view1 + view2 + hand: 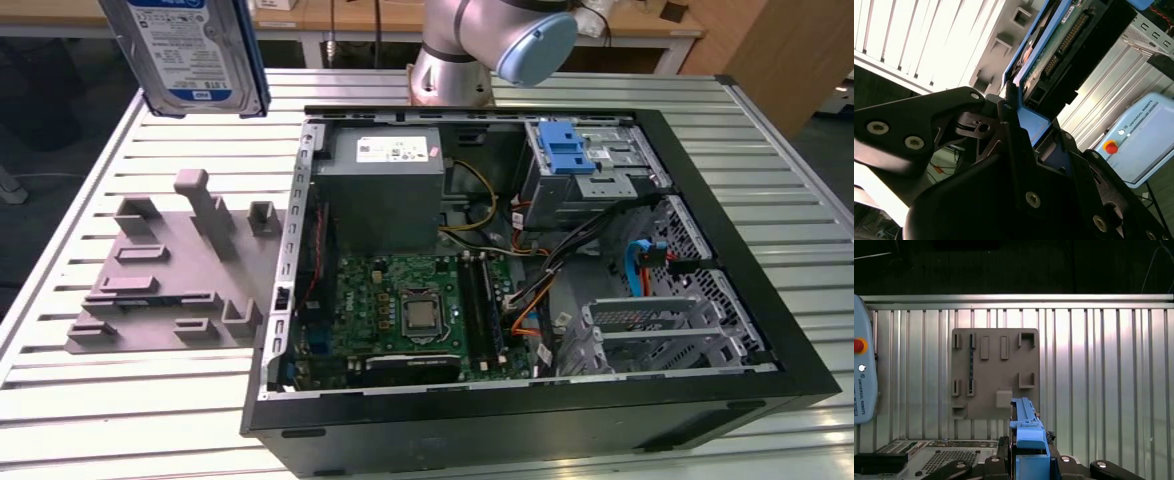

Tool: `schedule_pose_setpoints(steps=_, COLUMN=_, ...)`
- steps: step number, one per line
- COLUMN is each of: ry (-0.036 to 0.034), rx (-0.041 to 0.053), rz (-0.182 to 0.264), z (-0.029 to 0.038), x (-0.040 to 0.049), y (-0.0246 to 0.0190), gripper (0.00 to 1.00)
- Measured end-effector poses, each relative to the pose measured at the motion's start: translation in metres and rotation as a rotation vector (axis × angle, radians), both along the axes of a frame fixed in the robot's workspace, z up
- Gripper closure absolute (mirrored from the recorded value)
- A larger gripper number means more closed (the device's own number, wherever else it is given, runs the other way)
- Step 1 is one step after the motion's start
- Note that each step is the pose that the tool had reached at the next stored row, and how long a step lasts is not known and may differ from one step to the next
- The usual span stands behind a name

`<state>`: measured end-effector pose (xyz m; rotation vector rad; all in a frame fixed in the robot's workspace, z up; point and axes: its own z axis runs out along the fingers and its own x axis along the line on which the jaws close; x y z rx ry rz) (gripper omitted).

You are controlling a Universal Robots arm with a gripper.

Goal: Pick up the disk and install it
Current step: 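Pick up the disk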

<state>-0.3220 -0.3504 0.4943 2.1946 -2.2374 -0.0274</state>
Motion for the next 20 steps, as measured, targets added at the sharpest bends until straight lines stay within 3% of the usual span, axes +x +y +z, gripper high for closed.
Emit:
schedule_pose_setpoints(steps=14, ry=-0.0002, rx=0.0001, rz=0.000, z=-0.0001, x=0.0084, y=-0.0004, gripper=0.64)
schedule_pose_setpoints(steps=20, ry=-0.0001, rx=0.0000, rz=0.000, z=0.0000, x=0.0111, y=-0.0049, gripper=0.64)
